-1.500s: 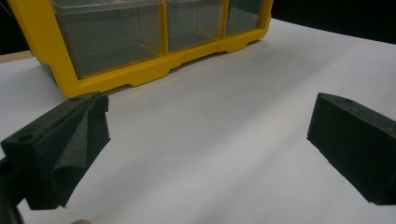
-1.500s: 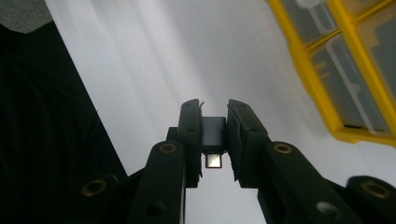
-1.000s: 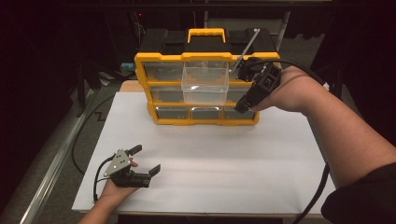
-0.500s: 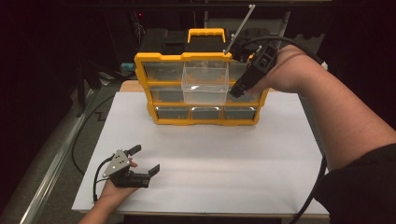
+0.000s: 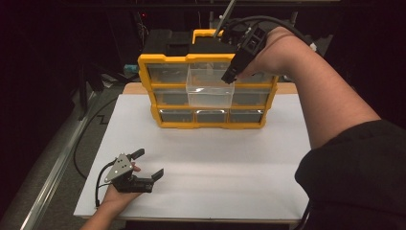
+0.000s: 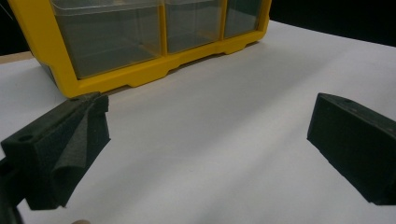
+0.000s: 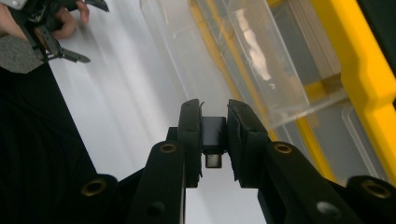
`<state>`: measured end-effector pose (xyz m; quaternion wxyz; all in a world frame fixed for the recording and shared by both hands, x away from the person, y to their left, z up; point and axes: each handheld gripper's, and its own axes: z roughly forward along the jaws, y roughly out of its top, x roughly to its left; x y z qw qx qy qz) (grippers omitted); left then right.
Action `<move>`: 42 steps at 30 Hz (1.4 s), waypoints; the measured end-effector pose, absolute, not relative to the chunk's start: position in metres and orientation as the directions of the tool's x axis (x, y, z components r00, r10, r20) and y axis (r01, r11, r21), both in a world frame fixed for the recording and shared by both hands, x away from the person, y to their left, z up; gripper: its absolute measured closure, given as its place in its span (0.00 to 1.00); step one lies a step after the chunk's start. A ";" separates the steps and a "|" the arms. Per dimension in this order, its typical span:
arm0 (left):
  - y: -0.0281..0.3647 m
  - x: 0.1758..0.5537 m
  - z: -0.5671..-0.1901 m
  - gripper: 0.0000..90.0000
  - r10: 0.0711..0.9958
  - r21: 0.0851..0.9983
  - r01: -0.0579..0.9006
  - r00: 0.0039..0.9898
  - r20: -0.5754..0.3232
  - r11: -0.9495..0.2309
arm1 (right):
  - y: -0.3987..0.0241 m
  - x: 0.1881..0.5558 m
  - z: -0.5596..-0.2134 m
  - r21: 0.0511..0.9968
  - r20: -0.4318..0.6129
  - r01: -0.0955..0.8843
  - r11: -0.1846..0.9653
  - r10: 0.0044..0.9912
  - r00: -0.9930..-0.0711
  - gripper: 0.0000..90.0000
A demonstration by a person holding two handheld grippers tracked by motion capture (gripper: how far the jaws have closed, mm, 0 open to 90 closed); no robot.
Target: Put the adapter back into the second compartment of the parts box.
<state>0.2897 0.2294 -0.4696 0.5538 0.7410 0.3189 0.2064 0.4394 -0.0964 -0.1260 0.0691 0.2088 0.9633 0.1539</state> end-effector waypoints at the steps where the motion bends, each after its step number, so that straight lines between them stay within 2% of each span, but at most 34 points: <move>1: 0.229 0.290 -0.470 0.00 0.702 0.952 0.244 0.711 -0.047 -0.183 | -0.093 0.442 -0.127 0.324 -0.070 0.380 0.866 0.423 -0.903 0.86; 14: 0.230 0.290 -0.470 0.00 0.702 0.951 0.244 0.711 -0.042 -0.190 | -0.069 0.470 -0.137 0.327 -0.082 0.371 0.870 0.417 -0.905 0.86; 25: 0.230 0.290 -0.470 0.00 0.699 0.952 0.243 0.714 -0.044 -0.187 | -0.064 0.477 -0.159 0.312 -0.088 0.370 0.875 0.414 -0.906 0.85; 31: 0.230 0.290 -0.470 0.00 0.699 0.952 0.243 0.714 -0.045 -0.187 | -0.066 0.476 -0.153 0.338 -0.085 0.361 0.869 0.410 -0.908 0.85; 32: 0.230 0.290 -0.470 0.00 0.699 0.951 0.244 0.714 -0.045 -0.188 | -0.067 0.475 -0.151 0.346 -0.089 0.362 0.866 0.414 -0.906 0.79; 35: 0.229 0.289 -0.470 0.00 0.698 0.952 0.240 0.715 -0.042 -0.189 | -0.073 0.474 -0.142 0.403 -0.073 0.374 0.835 0.437 -0.897 0.45; 37: 0.230 0.289 -0.470 0.00 0.698 0.952 0.241 0.715 -0.044 -0.187 | -0.077 0.471 -0.138 0.411 -0.074 0.378 0.830 0.443 -0.893 0.38; 42: 0.230 0.290 -0.470 0.00 0.701 0.951 0.249 0.711 -0.051 -0.184 | -0.090 0.457 -0.133 0.394 -0.090 0.387 0.834 0.454 -0.887 0.32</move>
